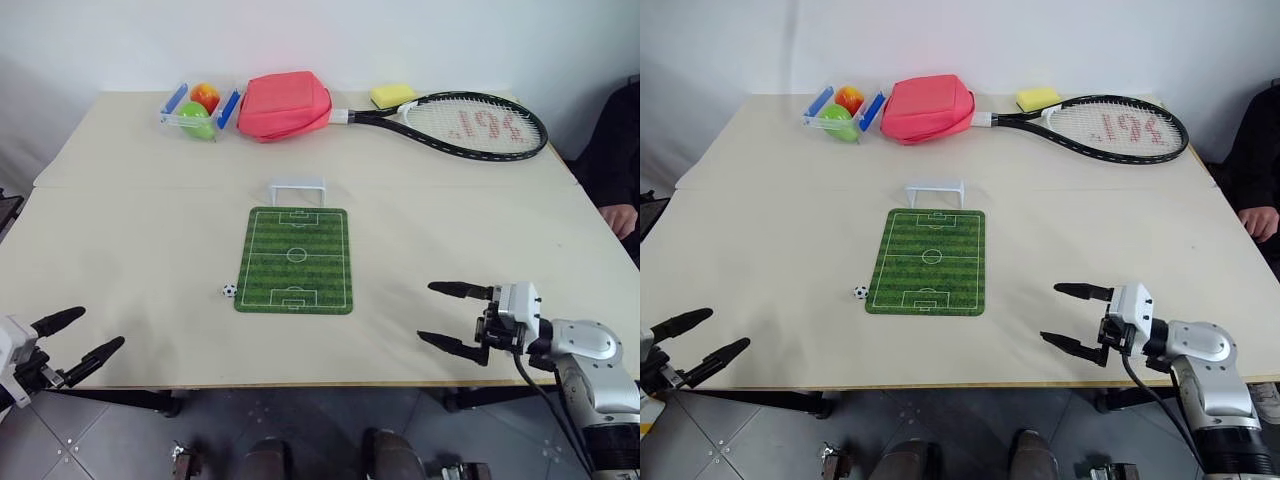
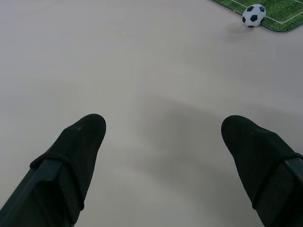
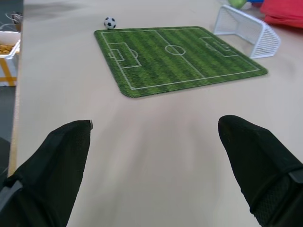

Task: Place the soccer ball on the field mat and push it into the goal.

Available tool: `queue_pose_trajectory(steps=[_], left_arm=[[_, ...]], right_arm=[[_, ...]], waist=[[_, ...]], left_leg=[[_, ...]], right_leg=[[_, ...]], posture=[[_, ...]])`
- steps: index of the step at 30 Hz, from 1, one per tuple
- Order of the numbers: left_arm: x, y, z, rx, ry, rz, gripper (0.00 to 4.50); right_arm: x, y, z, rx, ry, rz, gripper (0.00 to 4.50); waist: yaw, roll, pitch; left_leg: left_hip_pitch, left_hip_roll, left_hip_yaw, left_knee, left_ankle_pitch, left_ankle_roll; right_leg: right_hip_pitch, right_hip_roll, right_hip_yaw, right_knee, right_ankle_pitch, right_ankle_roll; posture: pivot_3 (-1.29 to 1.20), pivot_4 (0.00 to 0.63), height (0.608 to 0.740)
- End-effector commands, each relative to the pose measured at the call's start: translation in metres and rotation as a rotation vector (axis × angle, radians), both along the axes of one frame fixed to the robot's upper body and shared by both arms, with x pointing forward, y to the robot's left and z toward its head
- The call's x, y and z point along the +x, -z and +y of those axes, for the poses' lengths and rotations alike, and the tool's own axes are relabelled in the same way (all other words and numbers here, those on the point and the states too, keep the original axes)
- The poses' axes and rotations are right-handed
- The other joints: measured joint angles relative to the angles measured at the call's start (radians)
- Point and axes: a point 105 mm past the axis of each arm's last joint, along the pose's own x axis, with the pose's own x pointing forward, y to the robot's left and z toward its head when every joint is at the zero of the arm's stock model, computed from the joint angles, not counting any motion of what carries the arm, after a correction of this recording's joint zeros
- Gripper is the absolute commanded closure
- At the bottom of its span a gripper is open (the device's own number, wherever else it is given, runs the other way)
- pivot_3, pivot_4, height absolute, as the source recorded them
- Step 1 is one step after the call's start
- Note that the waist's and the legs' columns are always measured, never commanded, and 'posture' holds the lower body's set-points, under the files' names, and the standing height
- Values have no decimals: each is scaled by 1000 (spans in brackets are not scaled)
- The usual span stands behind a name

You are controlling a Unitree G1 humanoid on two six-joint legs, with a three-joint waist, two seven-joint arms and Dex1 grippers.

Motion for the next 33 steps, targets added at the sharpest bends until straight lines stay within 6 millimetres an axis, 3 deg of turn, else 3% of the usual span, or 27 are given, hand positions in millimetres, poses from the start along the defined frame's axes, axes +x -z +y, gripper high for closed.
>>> queue_pose_trajectory(steps=[1, 6, 9, 16, 21, 23, 29, 33], left_arm=[[2, -7, 2, 5, -16, -26, 67], [5, -4, -1, -71, 8, -40, 67], [7, -3, -8, -134, 43, -64, 67], [21, 0, -39, -167, 152, -69, 67], [69, -14, -110, -263, 357, -88, 67], [81, -14, -127, -280, 394, -82, 67], [102, -2, -144, -268, 401, -38, 67], [106, 5, -145, -253, 420, -2, 67]], right_arm=[[2, -15, 11, 72, -23, 14, 0], [-19, -49, 51, 238, -204, -90, 0], [-29, -54, 58, 291, -250, -131, 0], [-27, -46, 49, 279, -206, -196, 0], [-21, -27, 30, 236, -134, -180, 0], [-21, -21, 28, 231, -129, -177, 0], [-20, -11, 20, 241, -110, -175, 0], [-21, -4, 18, 244, -83, -178, 0]], waist=[[0, 0, 0], [0, 0, 0], [0, 0, 0], [18, 0, 0], [51, 0, 0], [47, -1, 0], [15, -1, -1], [21, -1, -1]], left_leg=[[0, 0, 0, 0, 0, 0], [0, 4, 0, 2, -1, -2], [0, 4, 0, 3, -3, -2], [0, 4, 2, 7, -5, 0], [0, 4, 3, 11, -5, 0], [-1, 4, 3, 12, -5, 0], [1, 5, 6, 9, -5, 0], [2, 6, 7, 10, -5, 0]], right_leg=[[0, 0, 0, 0, 0, 0], [0, 3, 0, 1, 0, -1], [0, 4, 0, 1, 0, -2], [0, 4, 1, 2, 0, -2], [1, 4, 2, 3, 1, -2], [1, 4, 3, 4, 1, -2], [0, 6, 5, 3, 1, -2], [0, 6, 6, 3, 1, -2]], posture=[[0, 150, 740], [0, 150, 740], [0, 150, 740], [0, 150, 740], [0, 150, 740], [0, 150, 740], [0, 150, 740], [0, 150, 740]])
